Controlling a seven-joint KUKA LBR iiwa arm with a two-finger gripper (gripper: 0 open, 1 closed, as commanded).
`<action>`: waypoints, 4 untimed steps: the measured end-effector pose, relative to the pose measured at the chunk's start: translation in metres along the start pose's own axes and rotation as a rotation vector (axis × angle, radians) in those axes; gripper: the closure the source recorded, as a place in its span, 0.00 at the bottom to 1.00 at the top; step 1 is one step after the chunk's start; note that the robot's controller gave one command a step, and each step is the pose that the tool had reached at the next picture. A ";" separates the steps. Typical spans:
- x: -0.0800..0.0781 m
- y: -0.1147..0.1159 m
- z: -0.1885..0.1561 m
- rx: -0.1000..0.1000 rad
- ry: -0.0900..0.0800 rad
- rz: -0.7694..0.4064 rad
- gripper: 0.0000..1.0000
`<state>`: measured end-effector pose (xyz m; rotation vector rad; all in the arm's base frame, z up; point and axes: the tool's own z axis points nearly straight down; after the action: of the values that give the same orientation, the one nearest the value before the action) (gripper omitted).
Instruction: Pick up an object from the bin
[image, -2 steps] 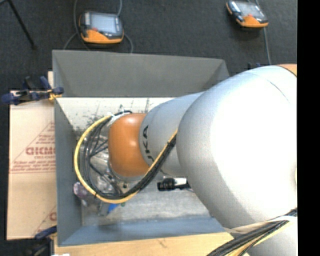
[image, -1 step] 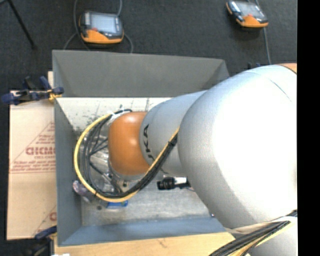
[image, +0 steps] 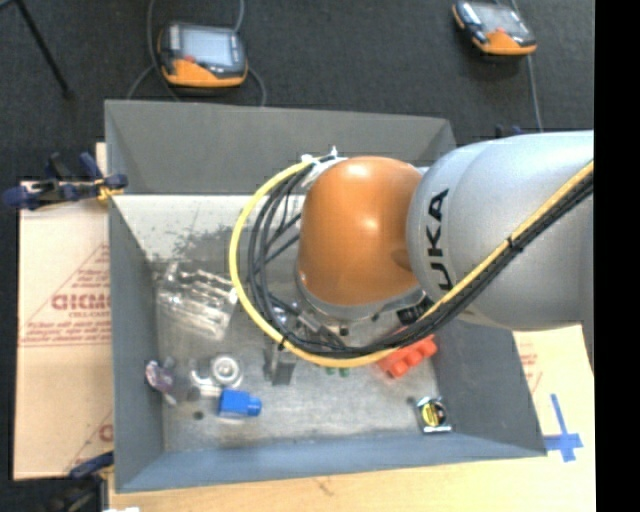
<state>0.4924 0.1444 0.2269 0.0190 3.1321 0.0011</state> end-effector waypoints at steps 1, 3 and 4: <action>0.018 0.010 0.072 0.002 0.013 0.142 1.00; -0.019 0.027 0.160 0.001 0.005 0.067 0.00; -0.020 0.027 0.154 -0.001 0.002 0.071 1.00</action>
Offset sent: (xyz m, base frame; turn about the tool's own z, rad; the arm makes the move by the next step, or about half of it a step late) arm -0.0162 0.0106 -0.0697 0.1436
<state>0.5139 0.1714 0.0735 0.1295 3.1319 0.0030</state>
